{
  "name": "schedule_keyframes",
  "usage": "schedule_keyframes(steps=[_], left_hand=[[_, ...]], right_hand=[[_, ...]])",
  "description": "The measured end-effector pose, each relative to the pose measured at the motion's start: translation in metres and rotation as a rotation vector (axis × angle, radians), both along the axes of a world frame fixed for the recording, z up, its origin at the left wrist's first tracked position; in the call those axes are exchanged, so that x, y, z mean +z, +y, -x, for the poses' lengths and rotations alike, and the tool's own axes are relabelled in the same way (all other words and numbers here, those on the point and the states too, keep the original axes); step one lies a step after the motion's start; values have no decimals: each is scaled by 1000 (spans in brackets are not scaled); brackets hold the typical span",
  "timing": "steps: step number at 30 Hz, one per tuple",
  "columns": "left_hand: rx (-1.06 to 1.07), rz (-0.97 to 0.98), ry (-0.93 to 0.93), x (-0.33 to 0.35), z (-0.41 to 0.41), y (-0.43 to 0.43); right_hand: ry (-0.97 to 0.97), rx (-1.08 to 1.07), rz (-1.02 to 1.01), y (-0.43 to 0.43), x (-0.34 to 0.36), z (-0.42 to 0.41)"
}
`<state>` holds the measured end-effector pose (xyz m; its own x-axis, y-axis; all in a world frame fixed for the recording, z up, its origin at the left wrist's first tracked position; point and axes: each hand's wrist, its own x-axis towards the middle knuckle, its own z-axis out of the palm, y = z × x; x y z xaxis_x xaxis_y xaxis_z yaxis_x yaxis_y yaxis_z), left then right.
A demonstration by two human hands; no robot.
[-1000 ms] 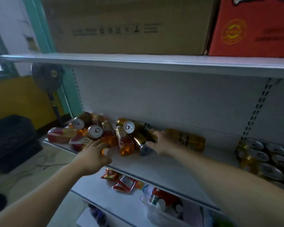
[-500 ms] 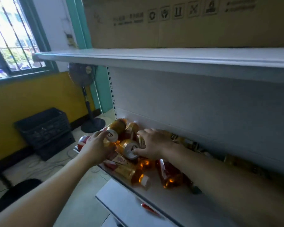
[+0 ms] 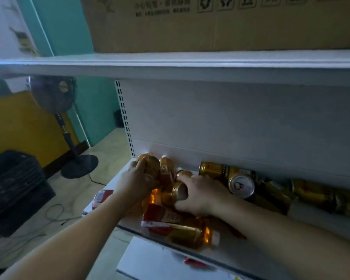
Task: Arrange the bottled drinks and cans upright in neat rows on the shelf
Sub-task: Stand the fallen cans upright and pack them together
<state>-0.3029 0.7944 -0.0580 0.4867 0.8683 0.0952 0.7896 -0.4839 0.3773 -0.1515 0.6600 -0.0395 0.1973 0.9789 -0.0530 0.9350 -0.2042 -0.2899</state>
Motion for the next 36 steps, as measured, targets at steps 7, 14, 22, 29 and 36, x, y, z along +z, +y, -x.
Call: schedule_keyframes(steps=[7, 14, 22, 29, 36], left_hand=[[-118, 10, -304, 21, 10, 21], [-323, 232, -716, 51, -9, -20], [-563, 576, -916, 70, -64, -130], [-686, 793, -806, 74, -139, -283], [-960, 805, -674, 67, -210, -467]], right_hand=[[420, -391, -331, -15, 6, 25], [685, -659, -725, -52, 22, 28], [799, -857, -1159, -149, 47, -2], [811, -1014, -1287, -316, 52, -42], [644, -1167, -1196, -507, 43, -69]])
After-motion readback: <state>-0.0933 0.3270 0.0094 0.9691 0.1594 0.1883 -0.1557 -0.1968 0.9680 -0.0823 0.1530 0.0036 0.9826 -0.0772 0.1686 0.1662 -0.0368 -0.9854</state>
